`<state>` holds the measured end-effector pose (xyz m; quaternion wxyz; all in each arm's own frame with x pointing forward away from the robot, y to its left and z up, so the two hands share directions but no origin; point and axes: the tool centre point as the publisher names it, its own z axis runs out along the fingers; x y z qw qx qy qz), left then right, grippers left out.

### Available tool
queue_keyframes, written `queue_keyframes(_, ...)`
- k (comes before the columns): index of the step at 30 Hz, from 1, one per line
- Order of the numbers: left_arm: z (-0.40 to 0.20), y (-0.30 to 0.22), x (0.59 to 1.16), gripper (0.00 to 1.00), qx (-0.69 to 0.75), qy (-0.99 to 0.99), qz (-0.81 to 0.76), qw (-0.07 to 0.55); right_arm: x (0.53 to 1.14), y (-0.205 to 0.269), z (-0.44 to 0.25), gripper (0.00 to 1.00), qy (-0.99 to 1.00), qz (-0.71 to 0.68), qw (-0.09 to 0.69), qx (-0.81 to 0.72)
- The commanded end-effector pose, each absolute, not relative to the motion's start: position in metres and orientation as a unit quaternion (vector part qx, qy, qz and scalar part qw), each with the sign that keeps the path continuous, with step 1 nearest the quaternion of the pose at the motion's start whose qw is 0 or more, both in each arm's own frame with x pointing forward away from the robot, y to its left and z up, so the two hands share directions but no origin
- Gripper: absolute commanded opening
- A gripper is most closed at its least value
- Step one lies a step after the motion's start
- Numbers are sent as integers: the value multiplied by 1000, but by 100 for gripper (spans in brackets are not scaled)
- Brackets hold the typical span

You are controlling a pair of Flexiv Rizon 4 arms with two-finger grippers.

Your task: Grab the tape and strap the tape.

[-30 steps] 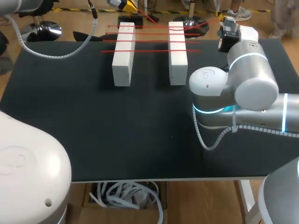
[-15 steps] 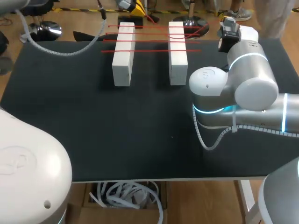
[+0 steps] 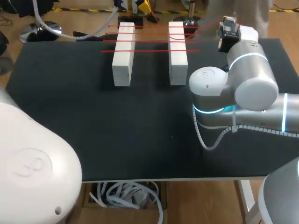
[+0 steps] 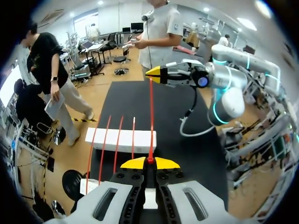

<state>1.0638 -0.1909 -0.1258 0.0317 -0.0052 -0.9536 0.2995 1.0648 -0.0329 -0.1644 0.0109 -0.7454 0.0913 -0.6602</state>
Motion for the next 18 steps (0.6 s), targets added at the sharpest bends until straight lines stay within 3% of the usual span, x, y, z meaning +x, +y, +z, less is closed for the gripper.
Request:
queue_keyframes(1, -124, -197, 1065, 0, -6, -966, 257, 33, 1065, -33, -163, 0, 92, -658, 10, -747)
queue_keyframes(18, -122, -220, 1068, 0, -22, -980, 196, 33, 1065, -33, -163, 0, 92, -658, 10, -747)
